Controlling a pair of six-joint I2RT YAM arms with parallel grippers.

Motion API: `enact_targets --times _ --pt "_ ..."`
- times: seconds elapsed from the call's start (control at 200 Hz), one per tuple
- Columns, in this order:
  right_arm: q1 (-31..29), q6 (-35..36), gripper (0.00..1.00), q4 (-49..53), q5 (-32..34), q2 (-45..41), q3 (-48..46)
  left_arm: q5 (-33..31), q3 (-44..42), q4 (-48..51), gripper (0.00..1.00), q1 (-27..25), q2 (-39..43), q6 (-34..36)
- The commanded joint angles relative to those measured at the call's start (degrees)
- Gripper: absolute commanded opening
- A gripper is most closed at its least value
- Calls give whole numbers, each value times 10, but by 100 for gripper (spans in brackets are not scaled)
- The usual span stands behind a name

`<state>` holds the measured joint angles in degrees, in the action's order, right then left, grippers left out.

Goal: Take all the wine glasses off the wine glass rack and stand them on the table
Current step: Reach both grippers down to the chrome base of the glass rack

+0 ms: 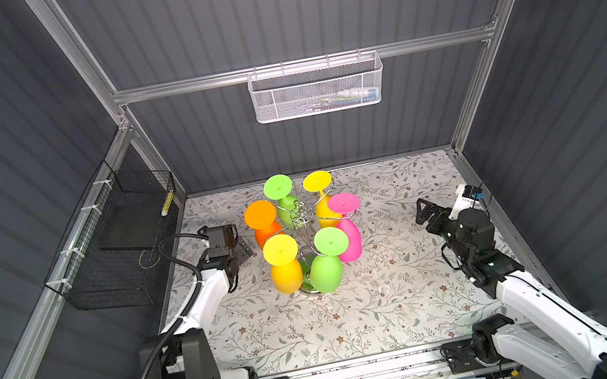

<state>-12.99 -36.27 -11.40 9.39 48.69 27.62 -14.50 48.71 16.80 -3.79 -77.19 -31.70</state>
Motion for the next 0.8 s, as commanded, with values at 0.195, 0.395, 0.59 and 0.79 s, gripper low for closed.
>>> enact_targets --times 0.195,0.395,0.59,0.79 --pt "-64 -126 99 34 -132 1 -22 164 -84 28 76 5 57 -77" --pt "-169 -141 99 0 -115 51 -50 264 -145 -10 58 5 71 -102" --pt "-227 -170 87 -72 -122 125 -72 325 -224 -88 21 5 81 -130" --pt "-260 -187 49 -113 -158 212 -53 375 -283 -168 0 -5 93 -156"
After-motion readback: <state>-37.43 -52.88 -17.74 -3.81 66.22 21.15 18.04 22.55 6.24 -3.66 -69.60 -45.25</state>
